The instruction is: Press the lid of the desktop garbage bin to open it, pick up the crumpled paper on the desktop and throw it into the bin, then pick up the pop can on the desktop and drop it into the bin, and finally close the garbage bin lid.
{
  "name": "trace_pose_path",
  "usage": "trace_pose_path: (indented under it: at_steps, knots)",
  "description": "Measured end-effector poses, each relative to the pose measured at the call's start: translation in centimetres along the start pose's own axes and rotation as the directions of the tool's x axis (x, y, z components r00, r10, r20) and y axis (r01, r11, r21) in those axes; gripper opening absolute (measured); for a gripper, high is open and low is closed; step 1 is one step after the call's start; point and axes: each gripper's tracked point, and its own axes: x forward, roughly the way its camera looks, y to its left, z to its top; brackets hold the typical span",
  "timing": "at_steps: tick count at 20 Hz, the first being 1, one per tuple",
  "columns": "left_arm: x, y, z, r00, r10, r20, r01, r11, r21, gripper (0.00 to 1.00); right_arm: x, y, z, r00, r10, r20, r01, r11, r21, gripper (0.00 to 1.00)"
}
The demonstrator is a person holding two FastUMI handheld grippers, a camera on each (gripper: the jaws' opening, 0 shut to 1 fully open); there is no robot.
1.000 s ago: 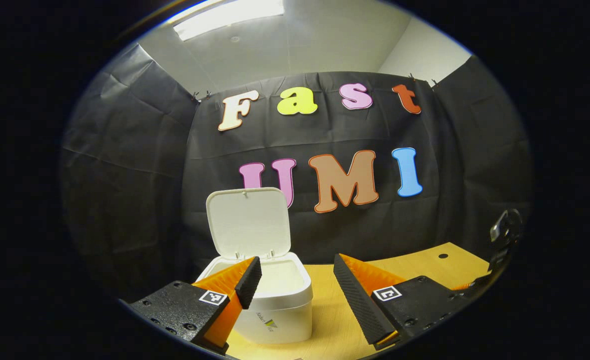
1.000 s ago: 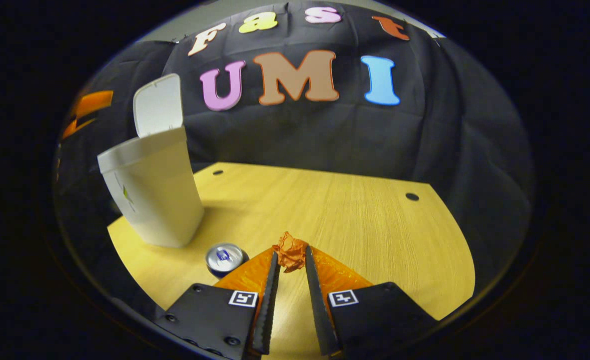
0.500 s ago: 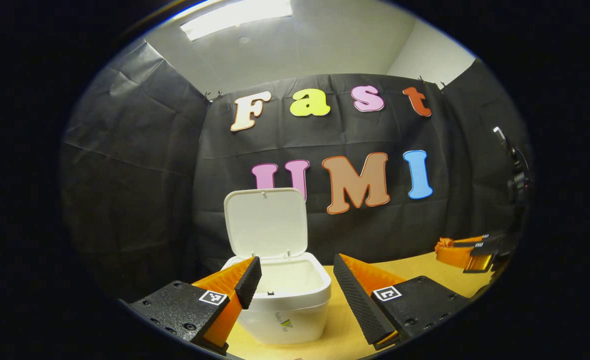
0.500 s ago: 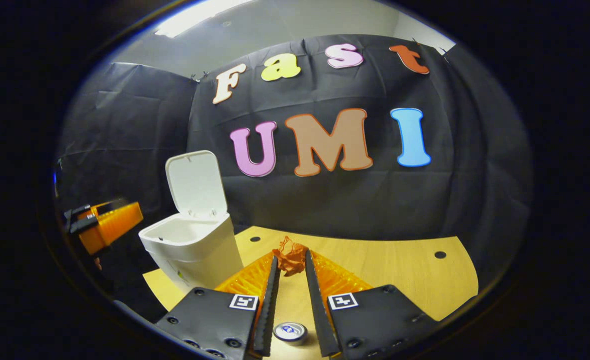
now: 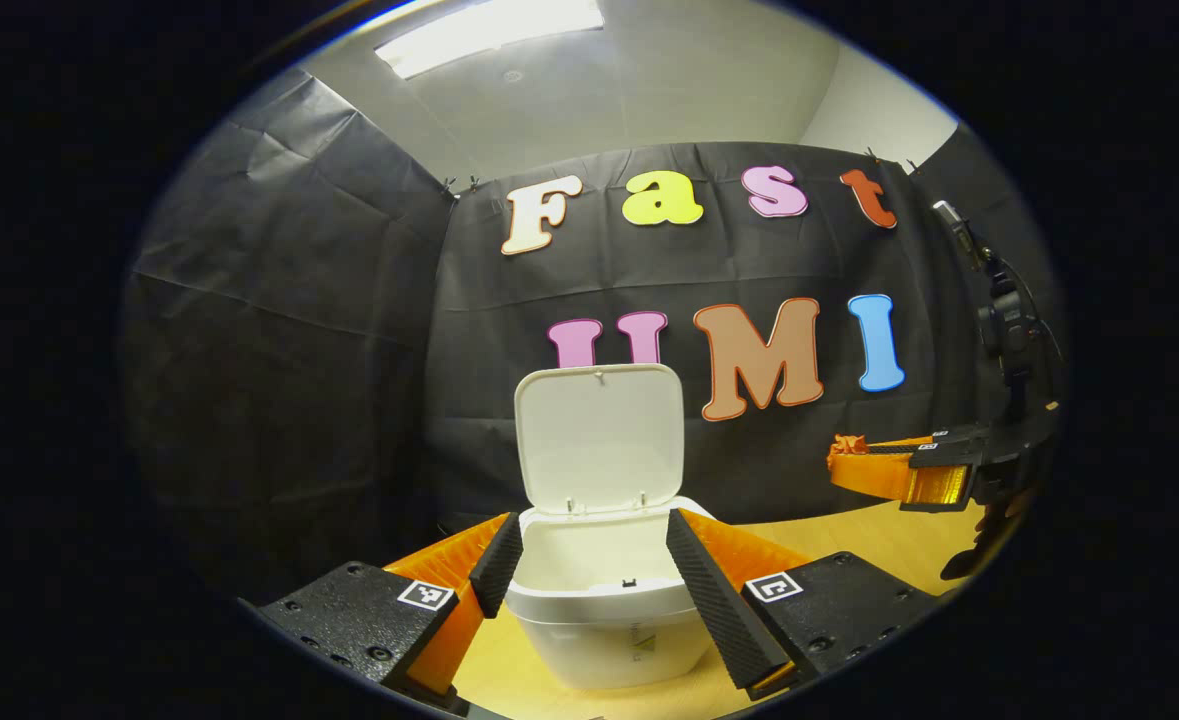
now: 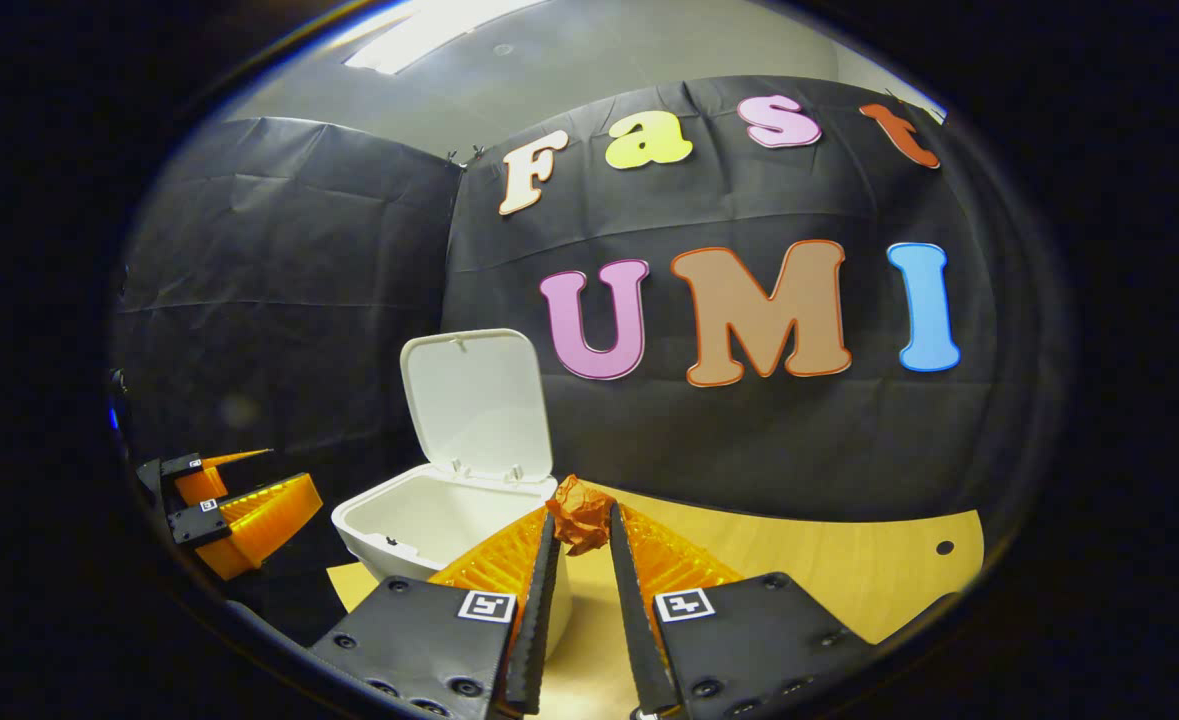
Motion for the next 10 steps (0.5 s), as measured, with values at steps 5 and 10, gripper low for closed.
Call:
trace_pose_path:
  at_steps: [5,10]
  knots:
    - [1.1,2.1,-1.5,1.0,0.007,-0.025,-0.007,1.0,-0.009,0.9,3.9,4.1,-0.7,0.998,0.057,-0.041,-0.058,0.998,-0.022,0.39]
    - [1.9,3.9,-2.4,0.999,0.006,-0.042,-0.006,1.0,-0.011,0.9,6.7,7.9,-2.1,0.991,0.1,-0.089,-0.102,0.995,-0.022,0.39]
